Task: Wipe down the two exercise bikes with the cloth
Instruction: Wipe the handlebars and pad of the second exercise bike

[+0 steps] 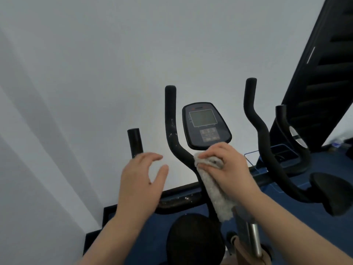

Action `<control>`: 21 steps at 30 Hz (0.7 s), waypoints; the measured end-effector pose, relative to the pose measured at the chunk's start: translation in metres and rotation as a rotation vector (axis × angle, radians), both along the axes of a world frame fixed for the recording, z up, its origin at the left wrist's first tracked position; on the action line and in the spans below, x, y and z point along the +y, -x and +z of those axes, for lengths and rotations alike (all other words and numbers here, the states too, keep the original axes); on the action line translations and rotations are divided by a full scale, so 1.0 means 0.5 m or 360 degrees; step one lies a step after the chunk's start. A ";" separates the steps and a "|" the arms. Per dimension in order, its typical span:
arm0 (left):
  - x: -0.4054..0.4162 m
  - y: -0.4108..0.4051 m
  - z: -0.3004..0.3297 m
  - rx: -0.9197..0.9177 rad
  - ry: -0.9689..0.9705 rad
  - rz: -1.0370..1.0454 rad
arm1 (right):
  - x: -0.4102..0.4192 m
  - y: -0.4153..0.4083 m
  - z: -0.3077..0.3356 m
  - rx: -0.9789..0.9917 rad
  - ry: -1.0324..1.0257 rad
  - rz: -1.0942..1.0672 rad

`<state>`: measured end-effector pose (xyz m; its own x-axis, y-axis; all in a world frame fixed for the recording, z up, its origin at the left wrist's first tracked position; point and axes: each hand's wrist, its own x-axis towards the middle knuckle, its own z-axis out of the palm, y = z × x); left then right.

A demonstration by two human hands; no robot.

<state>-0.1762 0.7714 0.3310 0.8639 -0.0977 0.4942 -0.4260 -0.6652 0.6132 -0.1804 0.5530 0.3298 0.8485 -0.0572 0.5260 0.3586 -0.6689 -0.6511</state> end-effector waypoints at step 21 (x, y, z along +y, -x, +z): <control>0.002 -0.155 0.028 -0.0163 0.0047 0.0470 | 0.026 -0.108 0.008 -0.0050 0.0084 0.0438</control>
